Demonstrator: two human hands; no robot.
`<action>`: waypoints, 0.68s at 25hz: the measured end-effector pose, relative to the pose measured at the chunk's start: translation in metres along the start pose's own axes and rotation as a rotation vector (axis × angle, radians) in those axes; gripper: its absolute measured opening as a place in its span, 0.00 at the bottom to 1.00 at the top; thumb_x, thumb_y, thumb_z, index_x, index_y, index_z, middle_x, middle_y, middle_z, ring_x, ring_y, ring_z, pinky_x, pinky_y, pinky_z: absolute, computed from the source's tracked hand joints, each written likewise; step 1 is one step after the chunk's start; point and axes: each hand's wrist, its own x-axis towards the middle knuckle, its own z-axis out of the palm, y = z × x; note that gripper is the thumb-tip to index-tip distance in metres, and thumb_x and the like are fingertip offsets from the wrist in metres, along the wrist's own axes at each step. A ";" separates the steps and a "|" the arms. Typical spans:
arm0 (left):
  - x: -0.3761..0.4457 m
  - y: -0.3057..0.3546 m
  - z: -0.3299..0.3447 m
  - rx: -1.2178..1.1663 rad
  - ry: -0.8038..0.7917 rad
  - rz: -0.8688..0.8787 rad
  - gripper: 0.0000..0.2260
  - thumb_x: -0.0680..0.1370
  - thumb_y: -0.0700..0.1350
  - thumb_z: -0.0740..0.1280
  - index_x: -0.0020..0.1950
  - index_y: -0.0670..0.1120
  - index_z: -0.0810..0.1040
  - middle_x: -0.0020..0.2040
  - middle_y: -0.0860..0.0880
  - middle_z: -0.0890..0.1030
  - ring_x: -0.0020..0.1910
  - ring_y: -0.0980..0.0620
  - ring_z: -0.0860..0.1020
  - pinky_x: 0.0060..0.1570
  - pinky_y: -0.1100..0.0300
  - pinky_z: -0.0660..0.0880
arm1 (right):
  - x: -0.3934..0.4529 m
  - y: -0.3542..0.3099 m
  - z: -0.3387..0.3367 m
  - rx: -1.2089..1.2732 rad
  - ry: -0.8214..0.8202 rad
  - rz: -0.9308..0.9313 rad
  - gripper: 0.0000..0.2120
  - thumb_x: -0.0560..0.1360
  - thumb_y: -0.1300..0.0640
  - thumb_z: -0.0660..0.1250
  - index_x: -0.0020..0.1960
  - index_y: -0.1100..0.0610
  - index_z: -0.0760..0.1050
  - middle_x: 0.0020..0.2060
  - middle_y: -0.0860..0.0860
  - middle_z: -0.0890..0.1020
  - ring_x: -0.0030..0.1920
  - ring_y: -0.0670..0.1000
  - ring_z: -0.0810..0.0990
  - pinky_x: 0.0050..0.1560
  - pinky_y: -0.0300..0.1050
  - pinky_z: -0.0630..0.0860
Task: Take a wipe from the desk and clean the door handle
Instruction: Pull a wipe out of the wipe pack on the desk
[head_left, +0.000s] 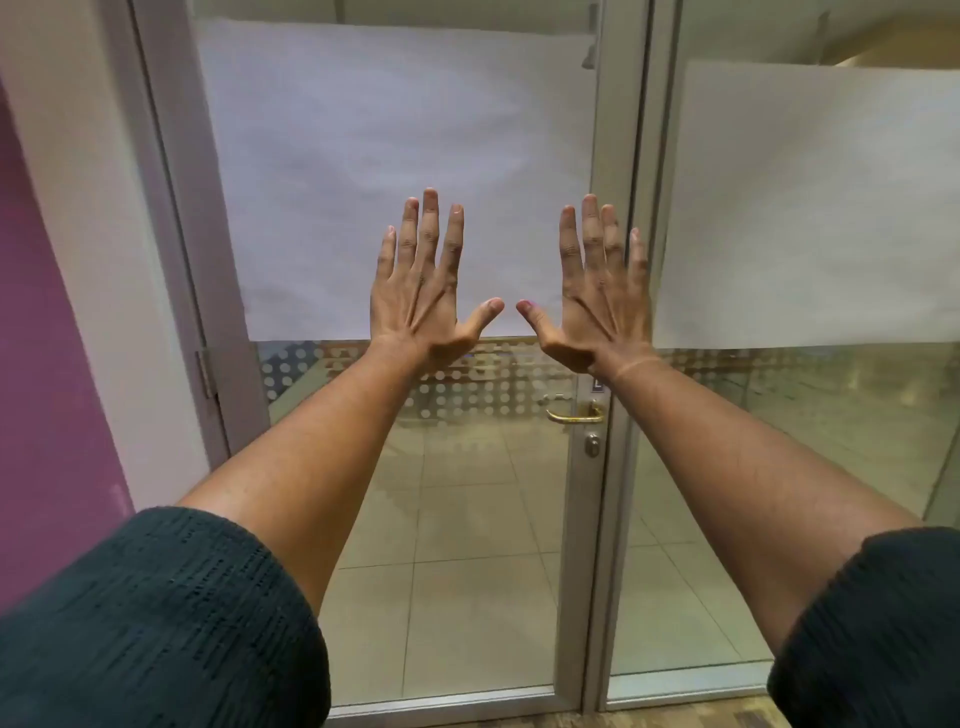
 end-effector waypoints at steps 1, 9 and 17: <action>0.001 0.009 0.003 0.009 -0.002 0.010 0.45 0.76 0.73 0.46 0.81 0.45 0.34 0.81 0.41 0.35 0.81 0.42 0.37 0.79 0.44 0.42 | -0.004 0.007 -0.002 -0.015 0.000 0.019 0.48 0.74 0.30 0.54 0.80 0.58 0.39 0.79 0.59 0.43 0.79 0.59 0.42 0.76 0.63 0.45; 0.007 0.097 0.025 -0.142 0.003 0.116 0.45 0.77 0.72 0.47 0.81 0.46 0.34 0.82 0.41 0.36 0.81 0.42 0.37 0.80 0.44 0.42 | -0.042 0.096 -0.013 -0.167 -0.038 0.103 0.49 0.73 0.29 0.52 0.79 0.58 0.38 0.79 0.59 0.42 0.79 0.59 0.41 0.77 0.62 0.44; 0.014 0.182 0.038 -0.342 0.001 0.250 0.45 0.77 0.72 0.47 0.81 0.46 0.32 0.81 0.42 0.35 0.81 0.43 0.36 0.80 0.44 0.41 | -0.094 0.164 -0.039 -0.295 -0.103 0.256 0.49 0.73 0.29 0.52 0.79 0.58 0.36 0.79 0.59 0.41 0.79 0.58 0.40 0.77 0.62 0.43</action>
